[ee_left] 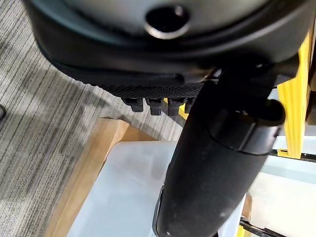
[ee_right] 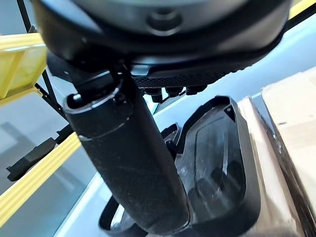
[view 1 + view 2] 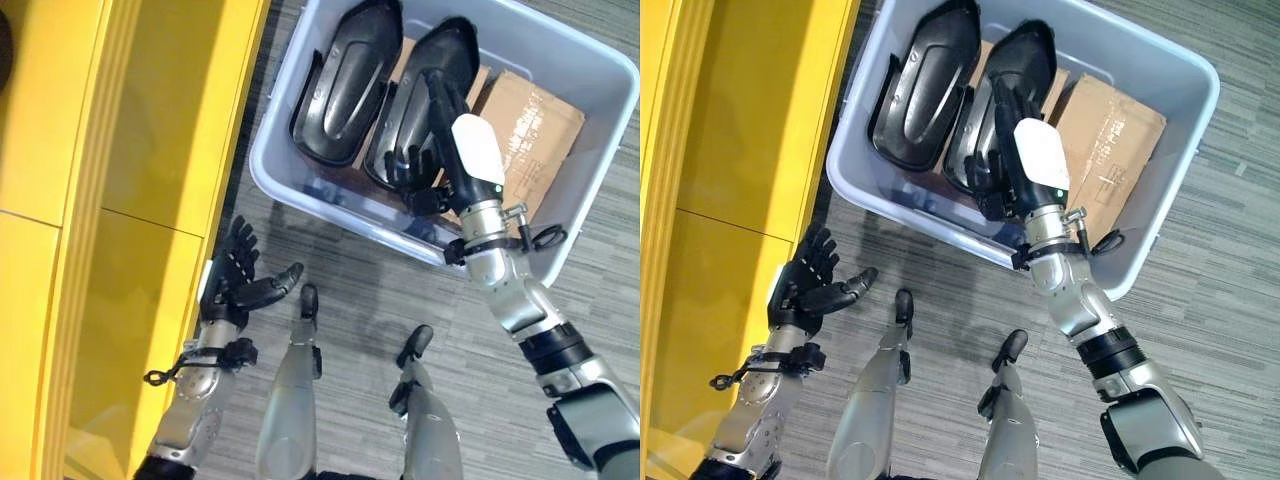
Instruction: Move parts from the plastic box to the shelf.
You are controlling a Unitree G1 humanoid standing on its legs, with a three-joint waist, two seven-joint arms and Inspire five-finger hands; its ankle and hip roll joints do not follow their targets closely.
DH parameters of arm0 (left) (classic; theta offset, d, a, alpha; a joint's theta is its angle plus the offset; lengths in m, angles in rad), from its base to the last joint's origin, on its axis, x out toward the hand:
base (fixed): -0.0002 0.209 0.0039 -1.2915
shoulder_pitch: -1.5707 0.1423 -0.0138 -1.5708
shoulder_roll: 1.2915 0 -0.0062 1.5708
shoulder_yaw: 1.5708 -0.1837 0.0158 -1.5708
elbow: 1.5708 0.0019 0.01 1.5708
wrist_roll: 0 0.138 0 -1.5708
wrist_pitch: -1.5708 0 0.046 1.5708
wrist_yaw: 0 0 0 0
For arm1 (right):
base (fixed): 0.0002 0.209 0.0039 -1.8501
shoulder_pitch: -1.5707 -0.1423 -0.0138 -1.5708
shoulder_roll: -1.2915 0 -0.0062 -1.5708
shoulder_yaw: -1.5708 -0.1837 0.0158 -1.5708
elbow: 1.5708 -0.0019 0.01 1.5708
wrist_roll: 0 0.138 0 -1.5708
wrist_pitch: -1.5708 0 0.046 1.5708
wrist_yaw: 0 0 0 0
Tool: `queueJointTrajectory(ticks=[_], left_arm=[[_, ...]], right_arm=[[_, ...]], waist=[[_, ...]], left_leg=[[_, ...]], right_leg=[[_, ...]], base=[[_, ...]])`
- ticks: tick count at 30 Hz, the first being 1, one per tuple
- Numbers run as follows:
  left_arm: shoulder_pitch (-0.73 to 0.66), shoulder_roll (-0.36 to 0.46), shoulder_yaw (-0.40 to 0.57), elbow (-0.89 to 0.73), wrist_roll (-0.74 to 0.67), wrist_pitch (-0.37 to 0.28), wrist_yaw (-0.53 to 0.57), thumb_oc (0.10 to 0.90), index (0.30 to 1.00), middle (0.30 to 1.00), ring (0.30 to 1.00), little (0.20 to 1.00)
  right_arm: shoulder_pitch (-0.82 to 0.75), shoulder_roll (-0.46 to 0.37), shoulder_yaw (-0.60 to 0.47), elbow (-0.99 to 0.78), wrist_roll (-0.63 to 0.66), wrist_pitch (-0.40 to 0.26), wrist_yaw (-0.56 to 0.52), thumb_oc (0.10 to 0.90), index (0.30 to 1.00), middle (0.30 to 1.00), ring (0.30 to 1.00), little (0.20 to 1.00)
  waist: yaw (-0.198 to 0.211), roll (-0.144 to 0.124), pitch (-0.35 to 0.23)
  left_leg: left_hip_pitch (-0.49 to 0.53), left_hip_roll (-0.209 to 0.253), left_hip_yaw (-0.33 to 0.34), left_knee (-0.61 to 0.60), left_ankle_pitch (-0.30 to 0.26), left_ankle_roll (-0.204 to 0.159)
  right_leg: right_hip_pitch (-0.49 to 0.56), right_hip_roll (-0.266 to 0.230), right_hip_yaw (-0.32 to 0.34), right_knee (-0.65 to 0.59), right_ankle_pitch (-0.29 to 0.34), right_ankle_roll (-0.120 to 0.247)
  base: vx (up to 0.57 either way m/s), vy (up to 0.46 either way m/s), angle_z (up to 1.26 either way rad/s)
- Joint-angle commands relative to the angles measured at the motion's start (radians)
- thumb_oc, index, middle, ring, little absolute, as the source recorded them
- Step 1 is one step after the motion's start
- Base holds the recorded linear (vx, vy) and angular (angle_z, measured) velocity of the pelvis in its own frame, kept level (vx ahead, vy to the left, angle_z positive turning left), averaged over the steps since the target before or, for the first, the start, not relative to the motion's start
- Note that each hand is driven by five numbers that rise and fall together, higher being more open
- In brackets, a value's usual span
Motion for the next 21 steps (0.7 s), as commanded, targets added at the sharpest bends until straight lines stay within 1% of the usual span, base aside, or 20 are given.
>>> queueJointTrajectory(ticks=[1, 9, 15, 21], left_arm=[[-0.003, 0.039, 0.004, -0.132, 0.004, -0.104, 0.007, 0.900, 1.000, 1.000, 1.000, 1.000], [0.001, 0.035, 0.002, -0.135, 0.003, -0.113, 0.018, 0.900, 1.000, 1.000, 1.000, 1.000], [0.000, 0.030, 0.000, -0.133, 0.004, -0.117, 0.034, 0.900, 1.000, 1.000, 1.000, 1.000], [0.000, 0.029, -0.008, -0.132, 0.005, -0.117, 0.042, 0.900, 1.000, 1.000, 1.000, 1.000]], right_arm=[[-0.126, -0.053, -0.022, -0.041, -0.032, -0.035, -0.078, 0.900, 1.000, 1.000, 1.000, 1.000], [-0.132, -0.031, -0.010, 0.006, -0.027, -0.030, -0.086, 0.900, 1.000, 1.000, 1.000, 1.000], [-0.140, 0.011, 0.001, 0.064, 0.001, -0.027, -0.094, 0.900, 1.000, 1.000, 1.000, 1.000], [-0.139, 0.043, -0.004, 0.066, 0.016, -0.029, -0.105, 0.900, 1.000, 1.000, 1.000, 1.000]], waist=[[0.008, 0.018, -0.019], [0.006, 0.028, -0.019], [0.012, 0.035, -0.019], [0.010, 0.037, -0.019]], left_leg=[[-0.058, 0.046, -0.028, 0.051, 0.006, -0.060], [-0.103, 0.037, -0.036, 0.072, -0.003, -0.056], [-0.143, 0.034, -0.040, 0.085, -0.007, -0.052], [-0.169, 0.030, -0.044, 0.102, -0.016, -0.048]], right_leg=[[0.060, -0.109, -0.021, 0.098, -0.040, 0.067], [0.029, -0.112, -0.027, 0.117, -0.046, 0.065], [-0.003, -0.111, -0.034, 0.129, -0.051, 0.064], [-0.025, -0.111, -0.038, 0.142, -0.054, 0.063]], base=[[0.00, 0.000, 0.00], [0.00, -0.001, 0.00], [0.00, 0.002, 0.04], [0.00, 0.002, 0.02]])
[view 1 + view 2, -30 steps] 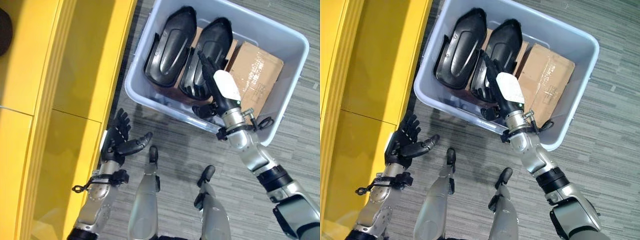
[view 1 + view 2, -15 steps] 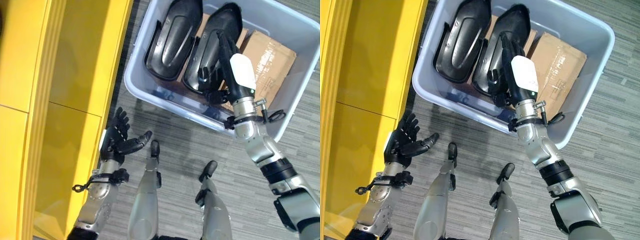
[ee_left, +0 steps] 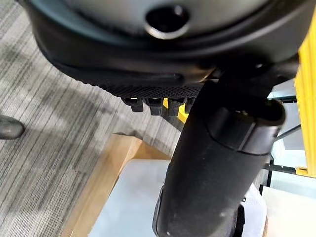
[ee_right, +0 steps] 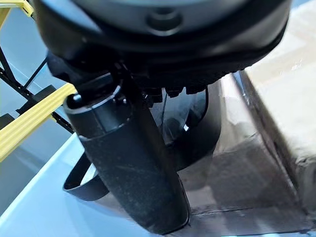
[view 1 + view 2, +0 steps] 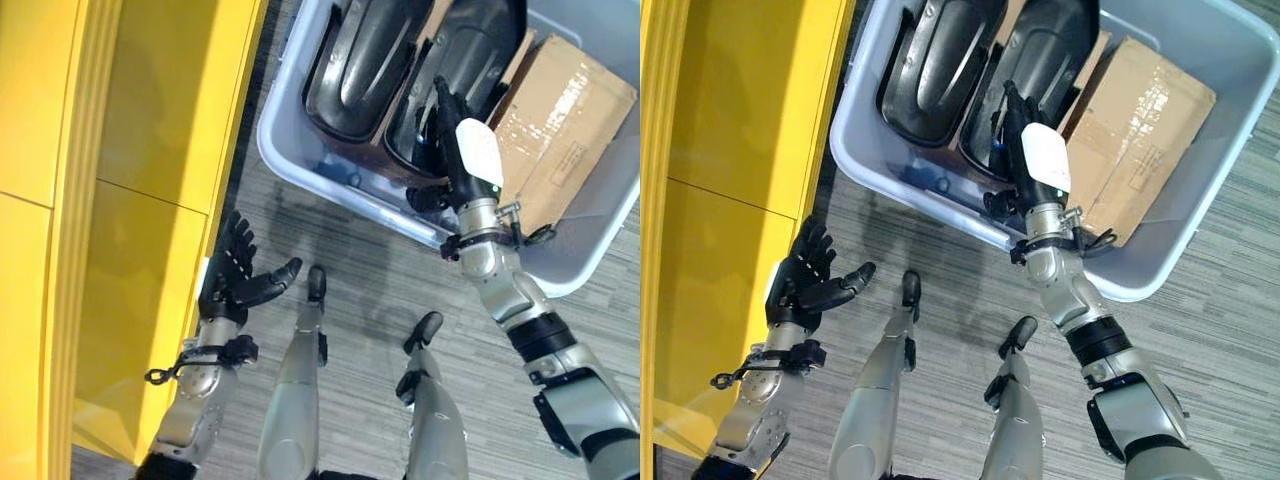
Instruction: Move parts from the plastic box to the shelf.
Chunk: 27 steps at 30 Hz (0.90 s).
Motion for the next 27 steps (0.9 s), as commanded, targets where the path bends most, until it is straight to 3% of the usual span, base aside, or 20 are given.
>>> queueJointTrajectory(ticks=[1, 13, 20, 21, 22, 24, 25, 27], left_arm=[[0.009, 0.031, 0.000, -0.134, 0.005, -0.093, 0.005, 0.900, 1.000, 1.000, 1.000, 1.000], [-0.001, 0.030, -0.011, -0.131, 0.000, -0.097, 0.023, 0.900, 1.000, 1.000, 1.000, 1.000], [-0.020, 0.027, -0.030, -0.122, -0.001, -0.101, 0.030, 0.900, 1.000, 1.000, 1.000, 1.000], [-0.020, 0.027, -0.032, -0.121, -0.001, -0.102, 0.030, 0.900, 1.000, 1.000, 1.000, 1.000], [-0.023, 0.026, -0.032, -0.119, -0.002, -0.103, 0.031, 0.900, 1.000, 1.000, 1.000, 1.000], [-0.029, 0.026, -0.037, -0.116, -0.002, -0.103, 0.031, 0.900, 1.000, 1.000, 1.000, 1.000], [-0.028, 0.020, -0.045, -0.109, -0.002, -0.101, 0.032, 0.900, 1.000, 1.000, 1.000, 1.000], [-0.034, 0.018, -0.044, -0.107, -0.001, -0.102, 0.030, 0.900, 1.000, 1.000, 1.000, 1.000]], right_arm=[[-0.099, -0.031, -0.005, -0.084, 0.010, -0.055, -0.080, 0.900, 1.000, 1.000, 1.000, 1.000], [-0.137, 0.002, 0.002, -0.011, 0.025, -0.042, -0.107, 0.900, 1.000, 1.000, 1.000, 1.000], [-0.167, 0.043, 0.037, 0.155, 0.048, -0.032, -0.111, 0.900, 1.000, 1.000, 1.000, 1.000], [-0.168, 0.049, 0.045, 0.194, 0.055, -0.030, -0.107, 0.875, 0.964, 0.964, 0.964, 0.964], [-0.171, 0.057, 0.048, 0.234, 0.067, -0.031, -0.106, 0.712, 0.736, 0.736, 0.736, 0.736], [-0.178, 0.064, 0.065, 0.318, 0.080, -0.027, -0.097, 0.527, 0.478, 0.478, 0.478, 0.478], [-0.173, 0.081, 0.083, 0.446, 0.110, -0.023, -0.084, 0.400, 0.300, 0.300, 0.300, 0.300], [-0.181, 0.081, 0.084, 0.478, 0.122, -0.028, -0.084, 0.400, 0.300, 0.300, 0.300, 0.300]], waist=[[-0.009, 0.025, -0.020], [-0.008, 0.033, -0.020], [-0.003, 0.046, -0.020], [-0.002, 0.048, -0.020], [0.000, 0.050, -0.020], [0.002, 0.053, -0.020], [0.008, 0.058, -0.020], [0.008, 0.060, -0.020]], left_leg=[[-0.065, 0.046, -0.020, 0.077, -0.020, -0.052], [-0.120, 0.035, -0.021, 0.106, -0.034, -0.045], [-0.148, 0.027, -0.028, 0.120, -0.039, -0.040], [-0.151, 0.025, -0.028, 0.120, -0.039, -0.039], [-0.153, 0.024, -0.029, 0.119, -0.039, -0.039], [-0.158, 0.024, -0.030, 0.121, -0.039, -0.039], [-0.142, 0.025, -0.038, 0.130, -0.070, -0.049], [-0.163, 0.024, -0.031, 0.128, -0.043, -0.037]], right_leg=[[0.067, -0.093, -0.020, 0.105, -0.048, 0.060], [0.027, -0.101, -0.022, 0.122, -0.046, 0.060], [0.003, -0.103, -0.021, 0.138, -0.048, 0.058], [0.001, -0.103, -0.021, 0.139, -0.048, 0.057], [-0.001, -0.102, -0.021, 0.140, -0.050, 0.057], [-0.006, -0.101, -0.022, 0.142, -0.052, 0.057], [0.007, -0.097, -0.015, 0.152, -0.075, 0.064], [-0.012, -0.098, -0.024, 0.148, -0.055, 0.055]], base=[[0.00, 0.000, 0.00], [0.00, 0.002, 0.01], [0.00, 0.014, 0.02], [0.00, 0.021, 0.04], [0.00, 0.016, 0.04], [0.03, 0.002, 0.06], [0.00, 0.011, 0.06], [0.00, 0.008, 0.05]])
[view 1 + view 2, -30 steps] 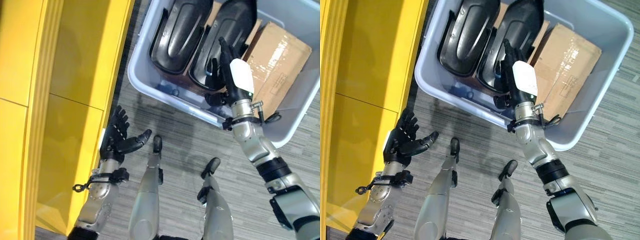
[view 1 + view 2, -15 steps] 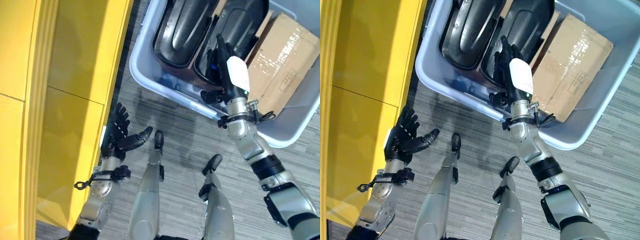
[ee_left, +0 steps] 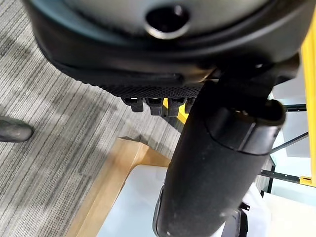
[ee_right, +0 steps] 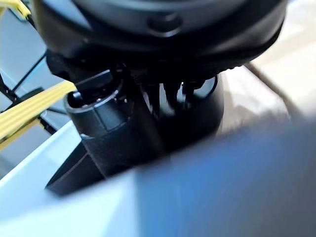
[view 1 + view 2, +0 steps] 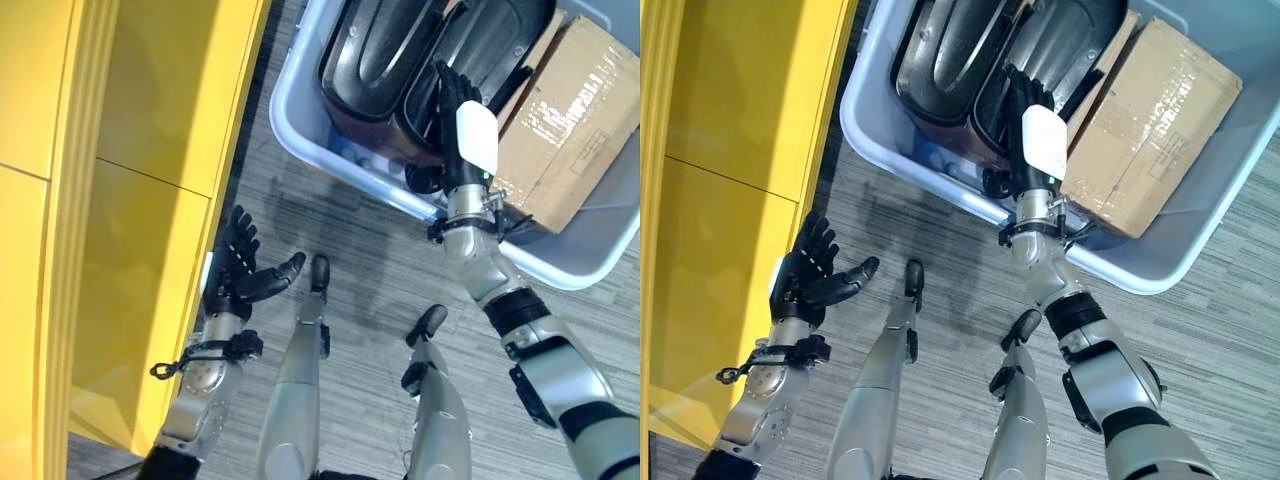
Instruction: Move parts from the plastic box to the shelf.
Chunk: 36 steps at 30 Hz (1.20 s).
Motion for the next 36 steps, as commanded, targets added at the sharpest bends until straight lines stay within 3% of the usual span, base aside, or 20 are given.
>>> queueJointTrajectory(ticks=[1, 14, 17, 26, 36], left_arm=[[0.003, 0.018, -0.016, -0.108, 0.000, -0.092, 0.002, 0.900, 1.000, 1.000, 1.000, 1.000], [-0.011, 0.009, -0.035, -0.096, 0.001, -0.094, 0.012, 0.900, 1.000, 1.000, 1.000, 1.000], [-0.028, 0.010, -0.036, -0.095, 0.000, -0.091, 0.010, 0.900, 1.000, 1.000, 1.000, 1.000], [-0.043, 0.012, -0.039, -0.080, 0.004, -0.090, 0.008, 0.900, 1.000, 1.000, 1.000, 1.000], [-0.054, 0.017, -0.008, -0.045, 0.013, -0.079, -0.017, 0.900, 1.000, 1.000, 1.000, 1.000]], right_arm=[[0.047, 0.002, 0.060, 0.108, 0.117, 0.026, 0.112, 0.400, 0.300, 0.300, 0.300, 0.300], [0.076, 0.021, 0.073, 0.152, 0.150, 0.021, 0.107, 0.400, 0.300, 0.300, 0.300, 0.300], [0.077, 0.025, 0.068, 0.154, 0.152, 0.022, 0.103, 0.400, 0.300, 0.300, 0.300, 0.300], [0.127, 0.007, 0.049, 0.111, 0.139, 0.028, 0.091, 0.400, 0.300, 0.300, 0.300, 0.300], [0.239, -0.088, -0.036, -0.202, 0.079, 0.010, 0.075, 0.400, 0.300, 0.300, 0.300, 0.300]], waist=[[0.018, 0.057, -0.018], [0.004, 0.058, -0.018], [0.002, 0.059, -0.018], [-0.007, 0.045, -0.018], [-0.028, 0.012, -0.019]], left_leg=[[-0.043, 0.044, -0.008, 0.081, -0.085, -0.068], [-0.006, 0.049, 0.001, 0.064, -0.081, -0.067], [-0.009, 0.046, 0.009, 0.050, -0.046, -0.055], [0.076, 0.051, 0.003, 0.018, -0.032, -0.059], [0.268, 0.064, 0.001, -0.049, -0.006, -0.062]], right_leg=[[0.103, -0.063, -0.006, 0.045, -0.049, 0.065], [0.112, -0.060, 0.000, 0.050, -0.052, 0.065], [0.107, -0.060, -0.006, 0.039, -0.029, 0.057], [0.178, -0.057, -0.011, 0.027, -0.029, 0.058], [0.330, -0.052, -0.008, 0.000, -0.032, 0.060]], base=[[0.06, -0.010, 0.03], [0.00, -0.001, 0.00], [-0.09, 0.024, -0.01], [0.00, -0.002, 0.00], [-0.01, -0.014, -0.01]])
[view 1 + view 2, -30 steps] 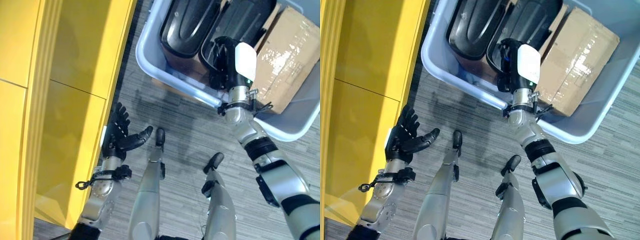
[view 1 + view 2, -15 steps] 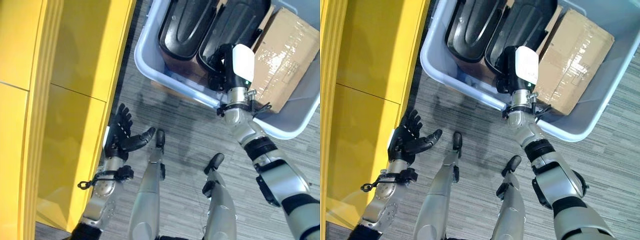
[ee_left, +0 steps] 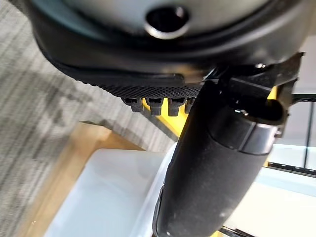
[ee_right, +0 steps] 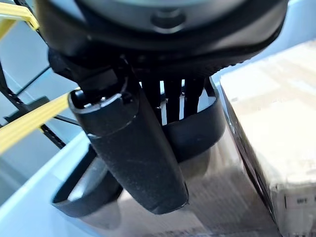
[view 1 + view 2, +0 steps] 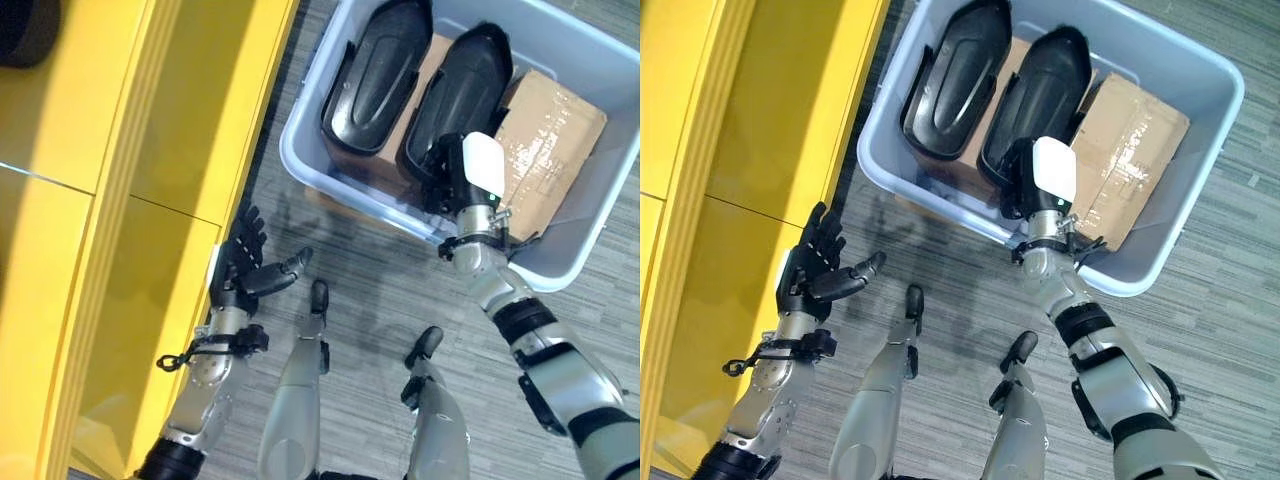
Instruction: Move parts from the plastic box to the shelf.
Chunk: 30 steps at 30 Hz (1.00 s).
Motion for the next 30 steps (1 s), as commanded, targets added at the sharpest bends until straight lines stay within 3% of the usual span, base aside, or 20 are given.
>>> queueJointTrajectory(ticks=[1, 3, 9, 15, 25, 30], left_arm=[[-0.011, 0.016, 0.016, -0.070, 0.013, -0.079, -0.017, 0.900, 1.000, 1.000, 1.000, 1.000], [-0.012, 0.019, 0.020, -0.069, 0.012, -0.080, -0.023, 0.900, 1.000, 1.000, 1.000, 1.000], [0.032, 0.036, 0.048, -0.070, 0.013, -0.060, -0.066, 0.900, 1.000, 1.000, 1.000, 1.000], [0.124, 0.048, 0.100, -0.066, 0.036, -0.028, -0.124, 0.900, 1.000, 1.000, 1.000, 1.000], [0.200, 0.042, 0.134, -0.072, 0.059, -0.002, -0.150, 0.900, 1.000, 1.000, 1.000, 1.000], [0.218, 0.028, 0.133, -0.073, 0.060, 0.004, -0.150, 0.900, 1.000, 1.000, 1.000, 1.000]], right_arm=[[0.056, -0.024, -0.053, -0.076, 0.027, -0.025, -0.005, 0.400, 0.300, 0.300, 0.300, 0.300], [0.077, -0.037, -0.081, -0.137, 0.015, -0.030, -0.008, 0.400, 0.300, 0.300, 0.300, 0.300], [0.168, -0.082, -0.134, -0.334, -0.046, -0.054, 0.022, 0.400, 0.300, 0.300, 0.300, 0.300], [0.305, -0.130, -0.220, -0.587, -0.106, -0.117, 0.075, 0.400, 0.300, 0.300, 0.300, 0.300], [0.387, -0.141, -0.239, -0.738, -0.129, -0.165, 0.132, 0.400, 0.300, 0.300, 0.300, 0.300], [0.349, -0.164, -0.200, -0.771, -0.157, -0.177, 0.146, 0.400, 0.300, 0.300, 0.300, 0.300]], waist=[[-0.008, 0.002, -0.012], [-0.012, -0.004, -0.016], [-0.027, -0.029, -0.110], [-0.063, -0.066, -0.253], [-0.089, -0.053, -0.331], [-0.089, -0.039, -0.351]], left_leg=[[0.041, 0.066, -0.015, -0.021, -0.009, -0.064], [0.072, 0.070, -0.014, -0.032, 0.001, -0.063], [0.160, 0.085, -0.010, -0.080, 0.011, -0.070], [0.268, 0.117, 0.010, -0.127, 0.022, -0.079], [0.347, 0.155, 0.019, -0.117, 0.012, -0.088], [0.370, 0.195, 0.004, -0.086, 0.025, -0.107]], right_leg=[[0.117, -0.052, -0.011, 0.025, -0.036, 0.060], [0.144, -0.052, -0.012, 0.020, -0.033, 0.059], [0.213, -0.036, -0.013, -0.009, -0.040, 0.062], [0.293, -0.005, 0.006, -0.032, -0.054, 0.061], [0.345, 0.041, 0.046, 0.012, -0.131, 0.036], [0.368, 0.087, 0.054, 0.063, -0.194, 0.000]], base=[[0.01, -0.023, -0.09], [0.00, -0.021, -0.04], [0.06, -0.039, -0.07], [0.11, -0.055, -0.12], [0.05, -0.047, -0.10], [-0.01, -0.090, -0.04]])
